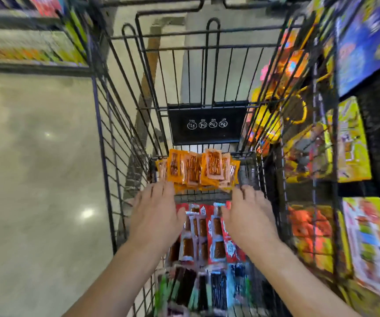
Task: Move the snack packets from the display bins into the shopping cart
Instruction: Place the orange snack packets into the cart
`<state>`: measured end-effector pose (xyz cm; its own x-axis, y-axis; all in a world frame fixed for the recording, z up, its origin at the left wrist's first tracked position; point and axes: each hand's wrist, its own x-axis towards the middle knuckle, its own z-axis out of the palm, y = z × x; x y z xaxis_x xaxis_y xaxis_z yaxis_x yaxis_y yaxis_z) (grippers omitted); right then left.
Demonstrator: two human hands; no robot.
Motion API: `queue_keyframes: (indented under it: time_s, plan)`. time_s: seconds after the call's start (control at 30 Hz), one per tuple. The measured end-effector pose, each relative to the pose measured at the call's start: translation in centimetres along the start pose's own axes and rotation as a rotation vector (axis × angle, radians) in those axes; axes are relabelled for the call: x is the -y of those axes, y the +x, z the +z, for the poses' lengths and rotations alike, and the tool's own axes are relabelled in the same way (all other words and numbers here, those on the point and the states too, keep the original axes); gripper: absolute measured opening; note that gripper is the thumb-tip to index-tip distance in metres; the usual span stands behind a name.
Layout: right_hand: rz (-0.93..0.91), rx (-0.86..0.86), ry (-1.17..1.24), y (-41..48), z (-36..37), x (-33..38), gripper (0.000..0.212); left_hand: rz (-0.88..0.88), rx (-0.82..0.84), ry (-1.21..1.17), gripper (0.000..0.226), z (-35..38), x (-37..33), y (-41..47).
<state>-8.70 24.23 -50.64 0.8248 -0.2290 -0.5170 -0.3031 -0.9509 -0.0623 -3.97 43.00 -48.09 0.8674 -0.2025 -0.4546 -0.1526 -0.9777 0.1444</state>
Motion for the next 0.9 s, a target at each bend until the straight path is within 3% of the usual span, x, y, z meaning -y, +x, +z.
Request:
queue_keyframes:
  time_s: [0.17,0.3,0.6,0.9]
  plan:
    - [-0.031,-0.059,-0.091,-10.5,-4.0,1.3,0.056,0.13,0.015,0.072,0.065,-5.0,0.8,-8.9]
    - [0.016,-0.114,-0.126,-19.6,-6.2,3.0,0.06,0.229,-0.011,0.141,0.053,-8.5,2.8,-16.1]
    - [0.285,-0.25,-0.064,-37.7,-7.1,6.0,0.064,0.426,-0.109,0.286,0.065,-13.9,7.5,-26.3]
    - [0.618,-0.336,0.035,-50.2,-5.6,5.5,0.066,0.75,-0.22,0.329,0.067,-14.8,1.3,-32.6]
